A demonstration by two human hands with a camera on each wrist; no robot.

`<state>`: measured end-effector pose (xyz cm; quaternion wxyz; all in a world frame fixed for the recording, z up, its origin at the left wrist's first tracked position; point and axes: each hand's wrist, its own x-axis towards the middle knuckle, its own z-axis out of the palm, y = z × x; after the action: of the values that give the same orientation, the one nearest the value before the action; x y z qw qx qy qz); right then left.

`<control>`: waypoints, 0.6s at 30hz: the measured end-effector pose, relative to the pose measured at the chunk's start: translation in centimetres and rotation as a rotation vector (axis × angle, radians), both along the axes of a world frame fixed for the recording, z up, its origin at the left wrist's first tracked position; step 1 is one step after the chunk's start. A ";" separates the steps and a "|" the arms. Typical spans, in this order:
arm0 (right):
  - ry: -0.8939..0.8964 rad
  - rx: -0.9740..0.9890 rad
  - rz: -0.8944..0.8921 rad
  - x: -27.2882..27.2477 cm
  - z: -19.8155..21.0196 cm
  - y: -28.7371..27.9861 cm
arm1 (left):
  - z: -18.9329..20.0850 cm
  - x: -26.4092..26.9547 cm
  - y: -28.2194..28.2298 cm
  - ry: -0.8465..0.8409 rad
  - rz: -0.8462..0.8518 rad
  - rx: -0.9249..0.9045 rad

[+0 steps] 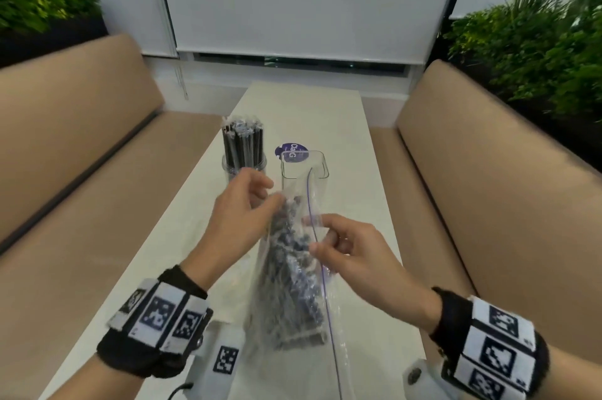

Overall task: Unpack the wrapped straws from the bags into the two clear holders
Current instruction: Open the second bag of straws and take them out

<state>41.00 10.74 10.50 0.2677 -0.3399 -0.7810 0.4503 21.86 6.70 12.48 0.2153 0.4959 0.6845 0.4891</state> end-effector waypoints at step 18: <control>0.266 -0.340 -0.054 -5.0 3.9 0.2 | 3.4 0.0 -1.2 -0.528 -0.249 -0.116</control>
<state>36.01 10.97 14.37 0.3193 -0.3386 -0.6422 0.6091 21.86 5.49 15.88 0.4724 0.4185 0.5655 0.5310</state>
